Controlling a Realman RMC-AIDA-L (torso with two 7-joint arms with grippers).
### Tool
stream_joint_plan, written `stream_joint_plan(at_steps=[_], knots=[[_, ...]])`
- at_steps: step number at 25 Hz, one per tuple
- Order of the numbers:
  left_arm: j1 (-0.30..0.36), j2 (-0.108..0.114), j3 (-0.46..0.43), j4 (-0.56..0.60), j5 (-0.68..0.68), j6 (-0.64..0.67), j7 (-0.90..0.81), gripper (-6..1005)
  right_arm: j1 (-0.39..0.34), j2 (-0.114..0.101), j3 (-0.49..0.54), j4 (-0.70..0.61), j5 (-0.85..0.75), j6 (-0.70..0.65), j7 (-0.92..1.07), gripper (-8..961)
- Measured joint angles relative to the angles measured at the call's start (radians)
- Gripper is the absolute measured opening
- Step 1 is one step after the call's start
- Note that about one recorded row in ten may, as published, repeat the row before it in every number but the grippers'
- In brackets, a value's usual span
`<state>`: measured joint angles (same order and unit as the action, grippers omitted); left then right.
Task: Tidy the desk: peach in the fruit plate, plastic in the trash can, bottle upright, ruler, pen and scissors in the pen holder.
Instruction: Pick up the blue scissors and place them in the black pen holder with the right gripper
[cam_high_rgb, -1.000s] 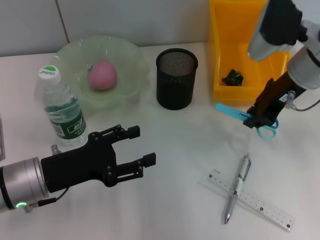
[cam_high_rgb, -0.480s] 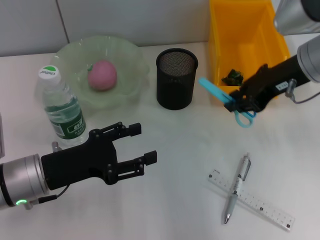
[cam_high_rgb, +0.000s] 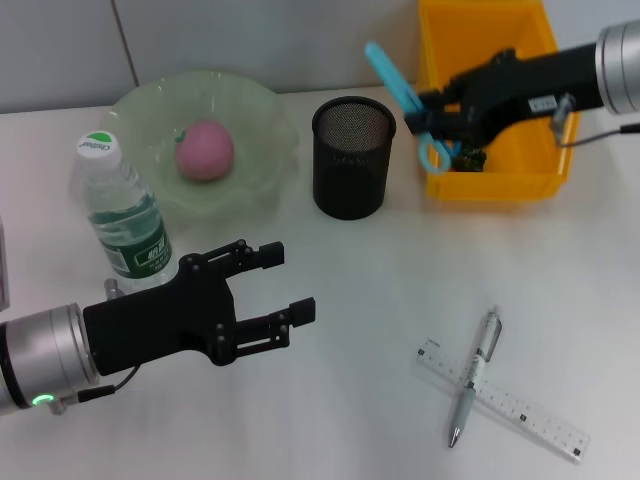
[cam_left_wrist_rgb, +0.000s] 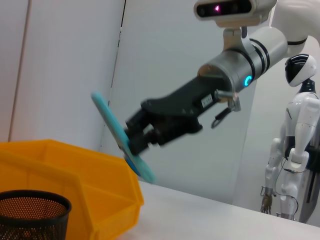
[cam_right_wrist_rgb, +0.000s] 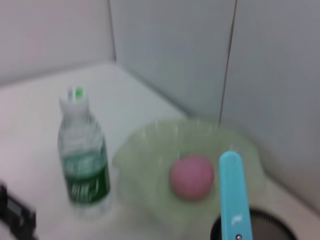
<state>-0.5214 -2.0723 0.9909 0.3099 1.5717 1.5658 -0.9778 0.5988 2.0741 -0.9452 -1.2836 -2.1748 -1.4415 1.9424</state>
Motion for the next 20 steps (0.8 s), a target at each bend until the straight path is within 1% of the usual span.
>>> stream_joint_plan(at_steps=[3,4,5,8,9,10,12,16,17,18,19,20], knots=[[0.0,0.0,0.0,0.0,-0.005,0.001,0.0,782,-0.013,0.001,0.001,0.015,0.099,0.056,-0.026,243],[0.0,0.0,0.0,0.0,-0.007,0.001,0.0,781,-0.021,0.002,0.005,0.033,0.156,0.088,-0.038,243],[0.001,0.0,0.0,0.0,-0.009,0.002,0.0,781,-0.021,0.002,0.005,0.033,0.156,0.088,-0.038,243],[0.005,0.001,0.0,0.0,-0.015,0.004,0.002,781,-0.039,0.003,0.008,0.067,0.256,0.145,-0.062,243],[0.005,0.001,0.0,0.0,-0.017,0.005,0.003,781,-0.052,0.003,0.008,0.084,0.313,0.165,-0.106,243],[0.005,0.001,0.0,0.0,-0.017,0.005,0.003,781,-0.052,0.003,0.008,0.084,0.313,0.165,-0.106,243],[0.005,0.001,0.0,0.0,-0.019,0.005,0.004,781,-0.071,0.004,0.008,0.103,0.382,0.179,-0.209,243],[0.004,0.002,0.0,0.0,-0.024,0.005,0.009,781,-0.082,0.005,0.002,0.106,0.4,0.185,-0.284,243],[0.004,0.002,0.0,0.0,-0.024,0.005,0.009,781,-0.083,0.004,-0.002,0.106,0.38,0.196,-0.332,243],[0.004,0.002,0.0,0.0,-0.024,0.005,0.009,781,-0.083,0.004,-0.002,0.106,0.38,0.196,-0.332,242],[0.004,0.002,0.0,0.0,-0.024,0.005,0.009,780,-0.085,0.004,-0.003,0.101,0.339,0.225,-0.404,242],[0.004,0.002,0.0,0.0,-0.024,0.005,0.009,780,-0.085,0.004,-0.003,0.101,0.339,0.225,-0.404,242]])
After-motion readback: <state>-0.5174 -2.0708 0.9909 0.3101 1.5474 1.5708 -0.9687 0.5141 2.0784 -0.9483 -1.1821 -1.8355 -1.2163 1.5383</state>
